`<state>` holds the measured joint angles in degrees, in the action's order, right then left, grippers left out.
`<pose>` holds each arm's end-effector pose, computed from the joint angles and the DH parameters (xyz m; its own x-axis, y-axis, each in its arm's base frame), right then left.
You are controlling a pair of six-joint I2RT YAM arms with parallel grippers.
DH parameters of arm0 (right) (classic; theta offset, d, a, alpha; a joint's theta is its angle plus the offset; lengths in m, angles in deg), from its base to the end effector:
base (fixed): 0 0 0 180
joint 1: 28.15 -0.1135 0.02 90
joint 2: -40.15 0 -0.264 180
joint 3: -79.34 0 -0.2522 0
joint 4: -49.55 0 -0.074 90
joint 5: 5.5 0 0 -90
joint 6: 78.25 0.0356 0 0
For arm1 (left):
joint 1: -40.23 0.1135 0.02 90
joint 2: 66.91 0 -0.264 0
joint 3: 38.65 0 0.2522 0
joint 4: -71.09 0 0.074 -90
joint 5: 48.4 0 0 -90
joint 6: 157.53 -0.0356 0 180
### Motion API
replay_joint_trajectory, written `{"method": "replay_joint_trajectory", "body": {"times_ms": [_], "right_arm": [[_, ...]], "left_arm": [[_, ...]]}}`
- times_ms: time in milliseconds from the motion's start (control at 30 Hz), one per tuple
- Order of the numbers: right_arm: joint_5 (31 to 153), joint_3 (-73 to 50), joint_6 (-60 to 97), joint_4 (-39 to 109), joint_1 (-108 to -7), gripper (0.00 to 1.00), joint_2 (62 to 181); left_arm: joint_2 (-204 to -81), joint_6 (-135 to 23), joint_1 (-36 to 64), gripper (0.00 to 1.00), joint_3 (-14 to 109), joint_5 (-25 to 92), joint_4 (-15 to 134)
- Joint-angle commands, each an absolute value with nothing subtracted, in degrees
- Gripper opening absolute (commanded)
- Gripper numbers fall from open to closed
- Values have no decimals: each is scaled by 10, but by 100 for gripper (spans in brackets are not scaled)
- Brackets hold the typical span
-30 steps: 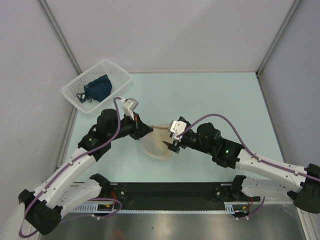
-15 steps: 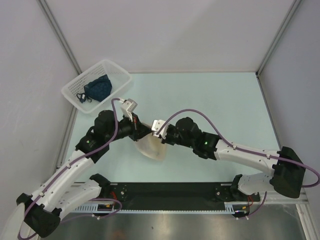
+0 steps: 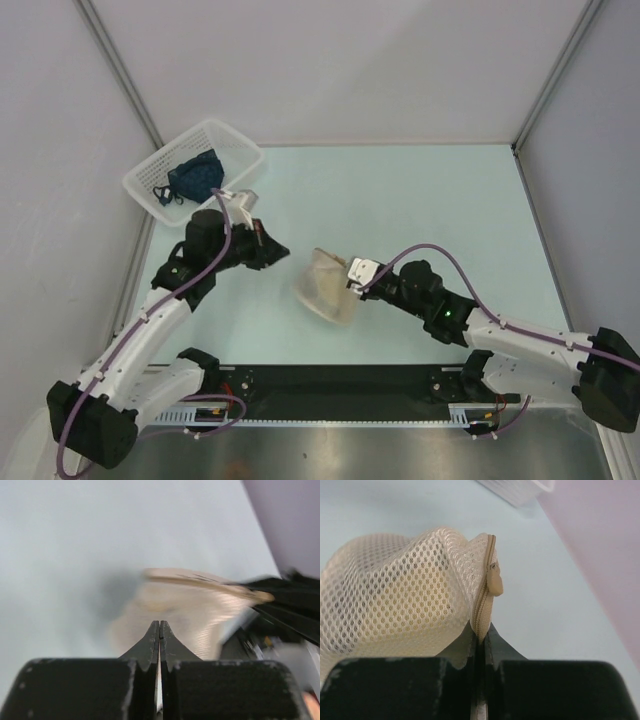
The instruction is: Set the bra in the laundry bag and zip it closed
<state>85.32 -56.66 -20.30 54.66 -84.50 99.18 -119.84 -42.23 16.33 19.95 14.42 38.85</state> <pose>0.1302 0.1965 0.2556 0.3649 -0.4093 -0.8362 -0.7628 0.3836 -0.5206 0.1821 -0.0985 0.3018 -0.6834 -0.1130 -0.7213 0.4888 0.6631 -0.5669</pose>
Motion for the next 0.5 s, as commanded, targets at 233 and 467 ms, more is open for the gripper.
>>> {"method": "replay_joint_trajectory", "body": {"times_ms": [233, 467], "right_arm": [[879, -579, -205, 553, -818, 0, 946], [913, -571, -219, 564, -837, 4, 944]], "left_arm": [[-1175, -463, 229, 0, 223, 76, 433], [-1170, -393, 198, 34, 169, 31, 507]]}}
